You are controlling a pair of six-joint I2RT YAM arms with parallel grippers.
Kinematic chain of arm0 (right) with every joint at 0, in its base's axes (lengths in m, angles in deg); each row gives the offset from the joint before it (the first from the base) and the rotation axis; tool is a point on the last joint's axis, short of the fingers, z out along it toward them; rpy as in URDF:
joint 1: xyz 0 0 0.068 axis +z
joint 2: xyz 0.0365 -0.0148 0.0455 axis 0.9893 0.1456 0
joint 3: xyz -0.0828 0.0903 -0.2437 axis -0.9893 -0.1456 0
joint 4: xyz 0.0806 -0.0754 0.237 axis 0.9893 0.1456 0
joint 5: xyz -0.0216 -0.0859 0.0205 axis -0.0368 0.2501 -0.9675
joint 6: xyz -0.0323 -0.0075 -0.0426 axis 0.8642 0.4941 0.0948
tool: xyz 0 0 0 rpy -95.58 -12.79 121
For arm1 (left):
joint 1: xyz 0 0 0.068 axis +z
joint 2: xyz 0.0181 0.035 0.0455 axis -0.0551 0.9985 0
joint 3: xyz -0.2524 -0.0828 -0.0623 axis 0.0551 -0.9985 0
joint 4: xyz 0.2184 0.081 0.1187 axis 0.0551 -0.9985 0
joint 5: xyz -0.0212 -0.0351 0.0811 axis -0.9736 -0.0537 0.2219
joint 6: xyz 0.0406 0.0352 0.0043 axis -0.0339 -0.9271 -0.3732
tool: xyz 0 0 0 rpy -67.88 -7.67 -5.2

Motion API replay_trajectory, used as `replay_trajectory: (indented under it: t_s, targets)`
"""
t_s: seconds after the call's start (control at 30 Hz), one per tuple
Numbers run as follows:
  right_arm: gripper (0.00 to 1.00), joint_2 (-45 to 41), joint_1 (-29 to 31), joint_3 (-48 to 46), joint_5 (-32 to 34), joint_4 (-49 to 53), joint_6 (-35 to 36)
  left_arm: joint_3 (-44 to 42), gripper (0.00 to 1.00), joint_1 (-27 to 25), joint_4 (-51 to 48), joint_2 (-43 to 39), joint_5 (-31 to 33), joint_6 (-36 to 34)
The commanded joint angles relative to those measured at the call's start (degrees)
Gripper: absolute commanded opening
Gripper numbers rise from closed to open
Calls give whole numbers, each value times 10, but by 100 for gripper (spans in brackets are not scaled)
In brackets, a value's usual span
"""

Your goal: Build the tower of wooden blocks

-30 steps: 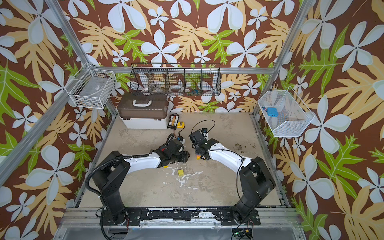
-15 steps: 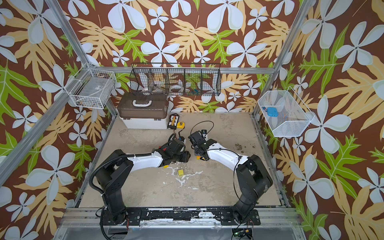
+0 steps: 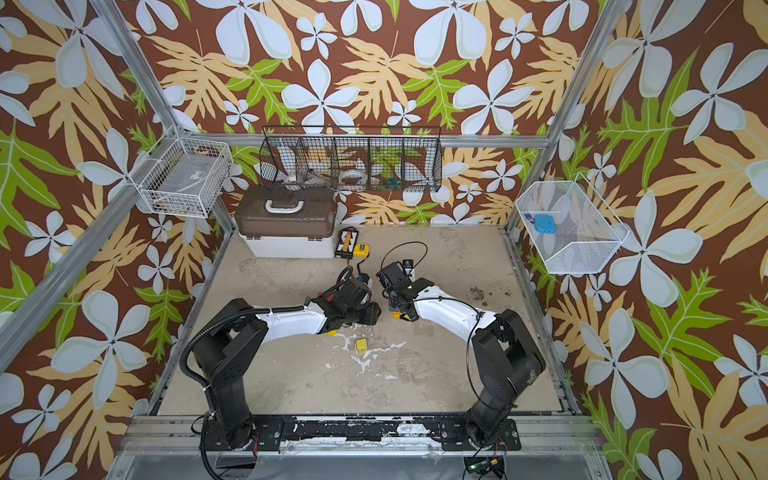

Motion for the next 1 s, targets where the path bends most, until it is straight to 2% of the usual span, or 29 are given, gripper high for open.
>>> replay_trajectory:
  t_s: [0.0, 0.57, 0.97]
  targets:
    - [40, -1, -1, 2, 5, 2, -5, 8, 58, 0, -3, 4, -2, -9]
    - [38, -4, 0, 0, 0, 1, -12, 30, 58, 0, -11, 11, 1, -27]
    - [39, -13, 0, 3, 12, 9, -13, 63, 56, 0, -4, 41, -58, -12]
